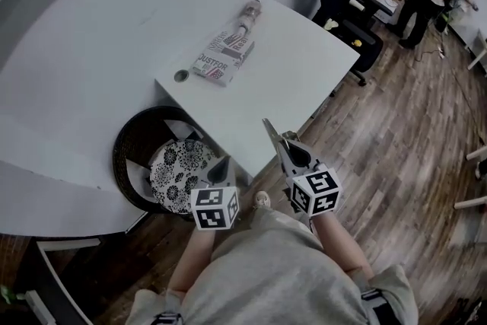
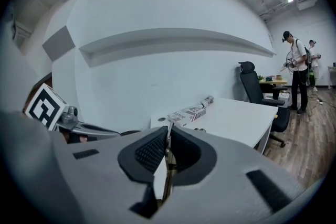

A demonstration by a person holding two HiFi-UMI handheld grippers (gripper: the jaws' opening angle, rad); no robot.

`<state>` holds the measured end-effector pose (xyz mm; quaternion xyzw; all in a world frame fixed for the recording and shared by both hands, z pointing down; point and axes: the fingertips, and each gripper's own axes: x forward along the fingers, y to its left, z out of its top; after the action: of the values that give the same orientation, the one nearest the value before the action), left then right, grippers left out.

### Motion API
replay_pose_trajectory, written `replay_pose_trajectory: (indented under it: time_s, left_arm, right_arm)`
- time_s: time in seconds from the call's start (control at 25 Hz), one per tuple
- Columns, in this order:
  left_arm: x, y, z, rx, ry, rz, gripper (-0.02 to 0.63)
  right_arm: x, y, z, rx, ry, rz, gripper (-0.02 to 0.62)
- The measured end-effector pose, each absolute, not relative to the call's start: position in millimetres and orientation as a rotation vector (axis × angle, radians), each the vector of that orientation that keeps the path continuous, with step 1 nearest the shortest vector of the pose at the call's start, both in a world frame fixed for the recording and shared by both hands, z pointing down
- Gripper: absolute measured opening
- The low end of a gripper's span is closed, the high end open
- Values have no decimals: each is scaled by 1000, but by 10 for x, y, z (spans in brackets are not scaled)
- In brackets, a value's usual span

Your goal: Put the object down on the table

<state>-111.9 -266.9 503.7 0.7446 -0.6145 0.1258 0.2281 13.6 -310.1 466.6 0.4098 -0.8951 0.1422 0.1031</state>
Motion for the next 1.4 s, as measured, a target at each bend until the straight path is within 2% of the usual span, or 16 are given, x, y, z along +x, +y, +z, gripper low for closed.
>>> replay_pose_trajectory:
  time_s: [0.6, 1.4]
  left_arm:
    - [-1191, -3582, 5219, 1949, -1756, 352, 9]
    - [-1300, -3911, 5478, 1854, -1788, 384, 9]
  right_arm:
    - [-57, -4224, 5097, 1068, -2616, 428, 17]
    - [-470, -4840, 5835, 932, -2540, 456, 18]
